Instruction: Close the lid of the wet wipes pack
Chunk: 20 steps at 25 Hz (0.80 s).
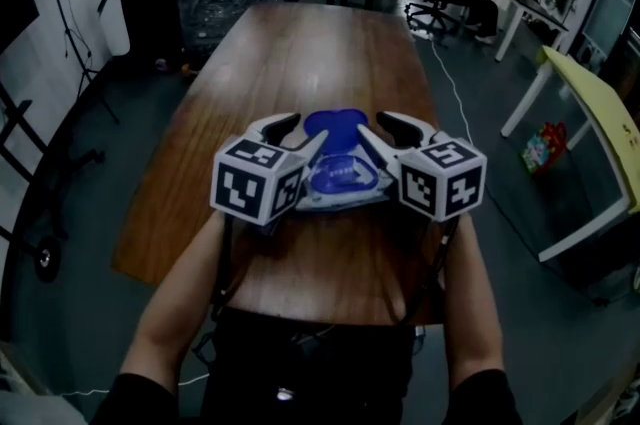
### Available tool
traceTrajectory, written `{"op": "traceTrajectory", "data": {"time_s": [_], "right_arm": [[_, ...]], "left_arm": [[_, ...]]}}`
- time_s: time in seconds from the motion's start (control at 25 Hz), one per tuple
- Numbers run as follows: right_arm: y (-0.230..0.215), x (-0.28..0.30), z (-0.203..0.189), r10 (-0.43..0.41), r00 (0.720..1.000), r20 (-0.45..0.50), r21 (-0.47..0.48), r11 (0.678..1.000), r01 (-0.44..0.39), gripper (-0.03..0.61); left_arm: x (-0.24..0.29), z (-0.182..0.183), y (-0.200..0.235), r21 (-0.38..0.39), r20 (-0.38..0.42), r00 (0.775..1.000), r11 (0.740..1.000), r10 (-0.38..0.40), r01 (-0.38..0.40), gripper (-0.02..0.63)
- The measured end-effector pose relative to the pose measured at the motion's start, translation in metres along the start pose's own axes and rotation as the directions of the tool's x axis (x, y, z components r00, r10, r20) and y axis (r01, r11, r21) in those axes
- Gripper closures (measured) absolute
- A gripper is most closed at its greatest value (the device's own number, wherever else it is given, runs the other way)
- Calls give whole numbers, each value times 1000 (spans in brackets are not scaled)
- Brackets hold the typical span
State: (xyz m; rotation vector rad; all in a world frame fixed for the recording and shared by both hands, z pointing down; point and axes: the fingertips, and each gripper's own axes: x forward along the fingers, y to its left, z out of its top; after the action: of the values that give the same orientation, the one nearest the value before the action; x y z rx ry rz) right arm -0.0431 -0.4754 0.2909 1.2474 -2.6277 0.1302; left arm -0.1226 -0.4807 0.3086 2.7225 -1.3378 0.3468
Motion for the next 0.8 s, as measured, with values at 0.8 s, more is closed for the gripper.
{"op": "traceTrajectory", "data": {"time_s": [0.8], "right_arm": [[0, 13, -6, 157, 979, -128, -26, 987, -161, 390]], "left_arm": [[16, 8, -16, 47, -70, 982, 982, -177, 181, 414]]}}
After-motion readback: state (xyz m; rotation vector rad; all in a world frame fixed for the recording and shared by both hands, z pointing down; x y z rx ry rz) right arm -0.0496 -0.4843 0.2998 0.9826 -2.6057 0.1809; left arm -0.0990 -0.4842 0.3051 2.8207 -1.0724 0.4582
